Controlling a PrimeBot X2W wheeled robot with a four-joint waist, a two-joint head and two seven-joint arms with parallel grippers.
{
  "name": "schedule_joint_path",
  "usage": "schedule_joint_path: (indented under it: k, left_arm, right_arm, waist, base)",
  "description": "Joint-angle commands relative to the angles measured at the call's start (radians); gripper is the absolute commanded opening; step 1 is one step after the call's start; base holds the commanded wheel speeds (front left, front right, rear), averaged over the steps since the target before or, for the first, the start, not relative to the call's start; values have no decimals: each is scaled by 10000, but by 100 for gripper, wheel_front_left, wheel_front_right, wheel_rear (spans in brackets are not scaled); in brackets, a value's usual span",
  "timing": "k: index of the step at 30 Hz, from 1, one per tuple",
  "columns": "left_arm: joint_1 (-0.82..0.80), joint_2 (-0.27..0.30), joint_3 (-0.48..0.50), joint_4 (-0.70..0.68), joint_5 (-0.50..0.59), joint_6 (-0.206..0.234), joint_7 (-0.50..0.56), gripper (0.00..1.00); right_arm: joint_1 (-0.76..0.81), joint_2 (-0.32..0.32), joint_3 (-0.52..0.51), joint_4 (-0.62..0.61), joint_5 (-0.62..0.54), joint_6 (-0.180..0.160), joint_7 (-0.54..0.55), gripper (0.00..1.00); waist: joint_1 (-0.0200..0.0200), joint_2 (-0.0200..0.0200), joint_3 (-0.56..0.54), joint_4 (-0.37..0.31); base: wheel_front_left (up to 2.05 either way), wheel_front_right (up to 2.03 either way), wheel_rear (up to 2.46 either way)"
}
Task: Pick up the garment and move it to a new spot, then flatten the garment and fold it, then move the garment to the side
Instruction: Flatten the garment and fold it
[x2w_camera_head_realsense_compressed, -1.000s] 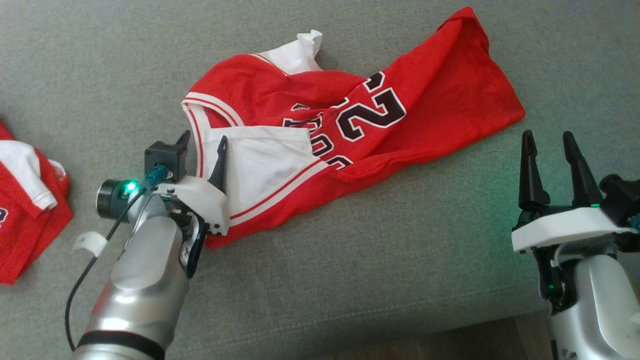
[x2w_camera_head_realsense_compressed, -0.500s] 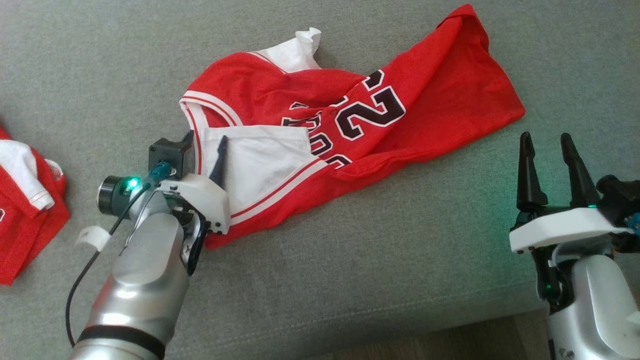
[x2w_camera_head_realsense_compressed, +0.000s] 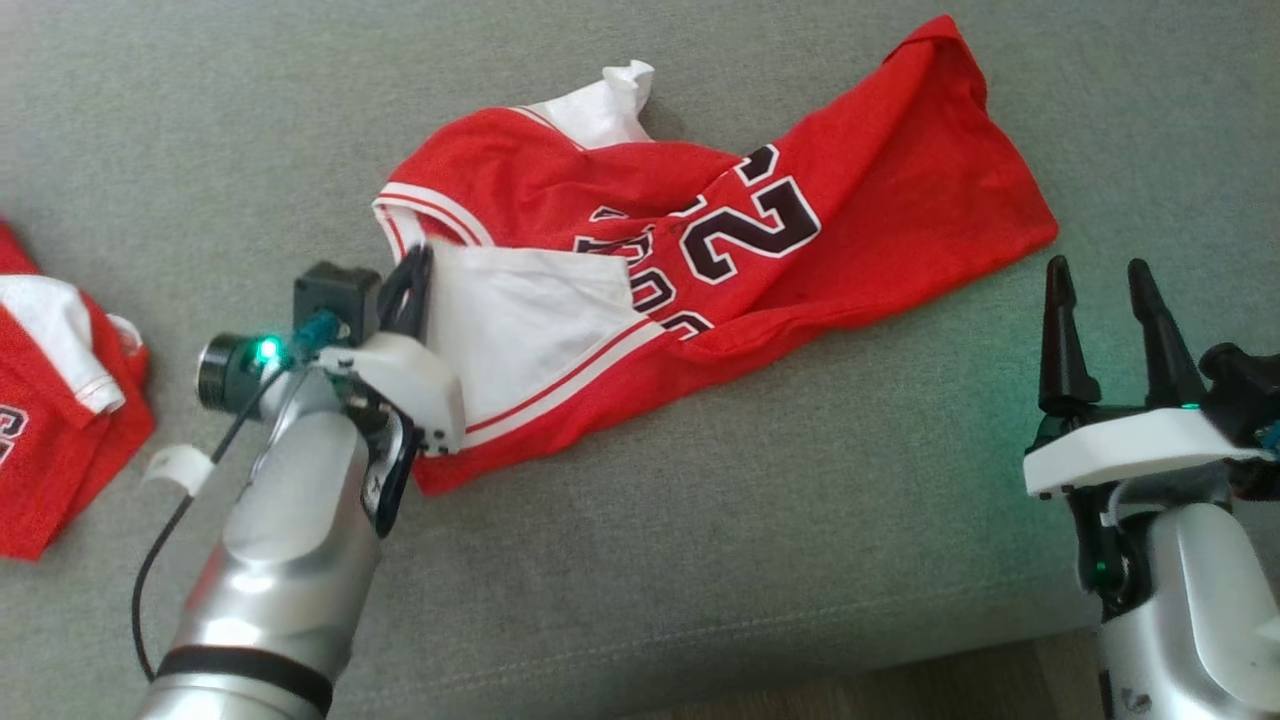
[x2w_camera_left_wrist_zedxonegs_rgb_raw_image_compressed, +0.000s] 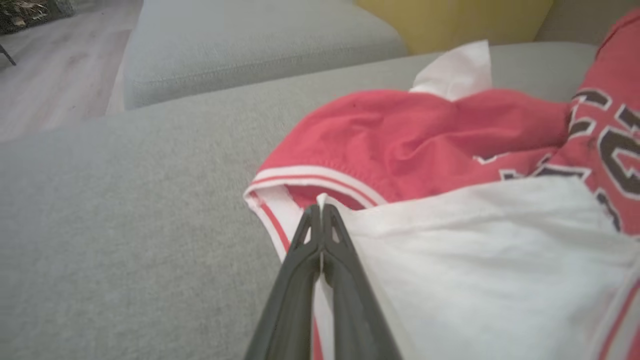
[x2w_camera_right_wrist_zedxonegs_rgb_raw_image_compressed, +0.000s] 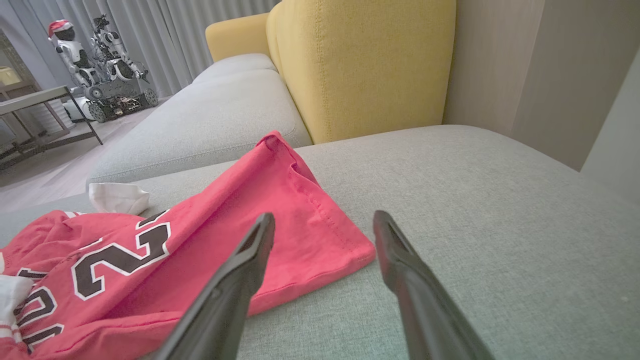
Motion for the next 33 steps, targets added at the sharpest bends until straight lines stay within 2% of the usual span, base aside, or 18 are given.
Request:
schedule_joint_path:
  k: [1,9,14,17,25,33]
  left_arm:
    - [-258,205,380,-569,-113,49,-58,0]
    - [650,90,923,-3299,-186,164,-58,0]
    - [1495,6,1078,-5277,-42,75,-58,0]
    - [1990,-42,1045,-6019,26,-42,-58,0]
    - [2667,-140,713,-6775,200,-297,-59,0]
    - [2764,-198,688,-6950,232,-343,-59,0]
  right_arm:
    - [-172,28,129,-279,-93,67,-130,100]
    - [-403,37,-988,261,-29,67,204,100]
    - [-1014,40,-2032,1530,400,67,672,100]
    - [-1507,41,-2399,2377,496,67,822,100]
    - [-2565,42,-3344,4430,408,67,1167,100]
    - [-3007,42,-3445,5583,195,67,948,99]
  waist:
    - [-1,0,-53,82]
    - [-1,0,-301,727]
    - [-1,0,-435,1246]
    - [-1,0,-451,1514]
    - [-1,0,-375,2056]
    - [-1,0,-306,2164]
  base:
    - [0,0,0]
    - [0,0,0]
    - [0,0,0]
    - [0,0,0]
    - [0,0,0]
    - [0,0,0]
